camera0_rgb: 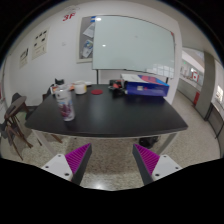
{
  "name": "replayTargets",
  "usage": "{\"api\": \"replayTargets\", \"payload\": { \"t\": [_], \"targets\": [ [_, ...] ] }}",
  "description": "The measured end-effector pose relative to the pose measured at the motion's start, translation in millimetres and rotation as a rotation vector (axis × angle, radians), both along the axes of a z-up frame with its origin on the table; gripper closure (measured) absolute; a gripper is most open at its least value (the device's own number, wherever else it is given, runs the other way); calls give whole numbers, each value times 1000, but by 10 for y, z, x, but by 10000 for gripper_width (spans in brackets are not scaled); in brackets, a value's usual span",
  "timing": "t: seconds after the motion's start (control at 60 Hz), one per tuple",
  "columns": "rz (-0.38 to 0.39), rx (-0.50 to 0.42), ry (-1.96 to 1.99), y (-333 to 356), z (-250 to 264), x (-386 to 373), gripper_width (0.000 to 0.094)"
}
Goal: Pour water
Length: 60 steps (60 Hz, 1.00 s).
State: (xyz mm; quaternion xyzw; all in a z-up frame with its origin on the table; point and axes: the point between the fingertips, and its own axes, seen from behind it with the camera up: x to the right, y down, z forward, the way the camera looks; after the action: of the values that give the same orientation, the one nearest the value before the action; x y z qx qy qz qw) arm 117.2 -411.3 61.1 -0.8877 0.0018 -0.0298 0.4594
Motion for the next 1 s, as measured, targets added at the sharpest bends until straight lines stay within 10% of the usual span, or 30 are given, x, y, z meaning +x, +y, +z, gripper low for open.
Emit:
{"api": "replayTargets", "payload": {
  "t": [0.567, 0.717, 1.0],
  "targets": [
    [69, 211, 48, 2345, -47, -1926, 106],
    [38, 257, 39, 2619, -13, -1985, 382],
    [-45, 255, -91, 2682, 117, -1698, 536]
  ]
}}
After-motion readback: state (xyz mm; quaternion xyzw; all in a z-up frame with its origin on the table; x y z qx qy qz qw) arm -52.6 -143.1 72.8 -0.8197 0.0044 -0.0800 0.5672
